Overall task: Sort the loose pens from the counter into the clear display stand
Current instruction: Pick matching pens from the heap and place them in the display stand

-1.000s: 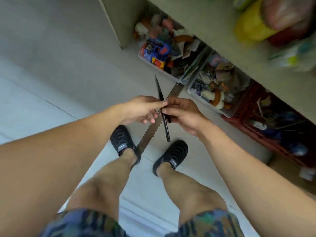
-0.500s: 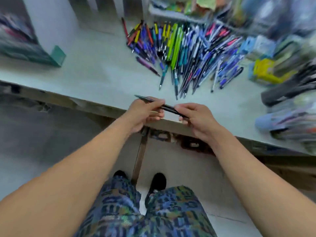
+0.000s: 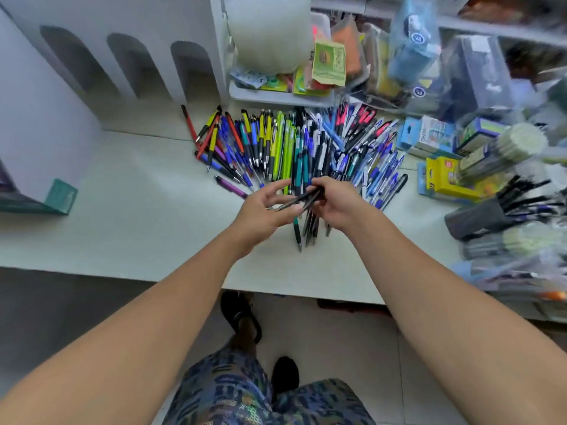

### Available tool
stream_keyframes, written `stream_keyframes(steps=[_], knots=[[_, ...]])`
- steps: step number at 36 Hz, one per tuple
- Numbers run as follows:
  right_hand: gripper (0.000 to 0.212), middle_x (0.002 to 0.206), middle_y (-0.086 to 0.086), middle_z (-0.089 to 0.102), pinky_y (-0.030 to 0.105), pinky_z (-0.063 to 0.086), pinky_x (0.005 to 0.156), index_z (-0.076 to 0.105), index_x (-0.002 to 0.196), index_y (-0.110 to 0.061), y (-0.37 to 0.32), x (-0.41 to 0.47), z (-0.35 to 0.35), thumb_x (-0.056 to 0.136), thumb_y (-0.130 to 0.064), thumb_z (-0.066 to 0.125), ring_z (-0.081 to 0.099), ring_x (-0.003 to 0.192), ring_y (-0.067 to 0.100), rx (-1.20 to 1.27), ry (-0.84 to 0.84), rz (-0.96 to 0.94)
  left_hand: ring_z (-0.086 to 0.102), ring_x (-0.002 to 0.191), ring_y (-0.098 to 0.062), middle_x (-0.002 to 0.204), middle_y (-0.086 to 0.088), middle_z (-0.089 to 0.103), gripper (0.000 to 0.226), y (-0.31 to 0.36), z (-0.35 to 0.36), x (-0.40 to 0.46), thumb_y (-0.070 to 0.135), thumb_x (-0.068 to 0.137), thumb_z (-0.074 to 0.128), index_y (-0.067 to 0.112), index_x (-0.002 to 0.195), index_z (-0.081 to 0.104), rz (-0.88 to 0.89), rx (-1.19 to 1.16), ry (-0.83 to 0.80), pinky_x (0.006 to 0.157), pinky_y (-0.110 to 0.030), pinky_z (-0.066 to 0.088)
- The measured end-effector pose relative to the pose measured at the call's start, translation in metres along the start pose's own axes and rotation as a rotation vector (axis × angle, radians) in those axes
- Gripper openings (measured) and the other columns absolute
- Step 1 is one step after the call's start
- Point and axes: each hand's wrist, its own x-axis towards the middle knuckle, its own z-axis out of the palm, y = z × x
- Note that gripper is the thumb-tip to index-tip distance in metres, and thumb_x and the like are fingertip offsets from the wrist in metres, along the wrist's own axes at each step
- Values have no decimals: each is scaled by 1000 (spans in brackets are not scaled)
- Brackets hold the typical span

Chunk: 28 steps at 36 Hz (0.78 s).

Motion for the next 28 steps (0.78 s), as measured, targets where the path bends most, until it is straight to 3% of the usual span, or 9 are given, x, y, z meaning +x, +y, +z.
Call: stream_keyframes(steps=[2,5,7,8,10,12,16,20,28], knots=[[9,76,5,59,25,36,45,51,110,-9,-20,20,0,106,-16,47,46,52,12,-241,188,-144,70,104,-18,115,4,69,70,1,-25,15,15,80,85,24,142,53,72,265,69,91,-36,58],[35,101,12,59,34,41,56,40,140,-11,-53,47,4,107,-22,47,50,66,17,-527,302,-290,55,121,-23,129,-4,56,75,-2,-70,47,22,80,85,21,144,47,186,580,469,99,-31,48],[55,134,17,53,42,53,80,30,152,-12,-65,62,9,104,-21,57,62,100,25,-648,311,-349,37,138,-29,148,-12,42,80,-4,-94,70,36,88,77,16,152,34,93,585,686,110,-36,35],[66,141,16,50,43,53,88,26,155,-14,-68,69,11,101,-20,63,60,109,28,-678,332,-394,26,146,-31,157,-14,32,86,-5,-103,82,43,91,71,13,157,25,5,540,723,116,-39,28],[75,141,13,51,38,50,94,29,156,-20,-65,79,13,95,-18,72,58,115,26,-670,424,-528,6,155,-29,168,-12,11,94,-6,-114,105,53,94,62,14,161,8,-104,492,710,124,-42,13],[75,143,8,46,33,41,101,34,154,-23,-52,81,7,91,-27,75,48,126,23,-701,569,-633,-3,156,-28,170,-10,1,96,-6,-118,125,60,95,56,19,162,1,-88,517,686,124,-42,5],[86,158,8,29,50,30,117,23,157,-36,-7,82,-17,87,-68,60,27,145,31,-877,856,-526,-3,156,-28,169,-11,-1,90,-6,-108,151,75,92,40,29,162,5,-62,725,670,125,-46,0],[91,170,7,1,57,3,125,8,161,-39,20,89,-26,87,-84,34,-1,156,36,-984,766,-328,7,155,-25,169,-6,10,85,-12,-100,159,73,94,38,25,161,17,28,832,669,126,-43,4],[84,170,6,-11,53,0,126,5,162,-37,13,100,4,93,-80,24,-14,155,36,-983,728,-301,17,153,-26,165,-8,25,63,-10,-53,160,46,105,39,22,160,21,130,667,691,125,-38,11]])
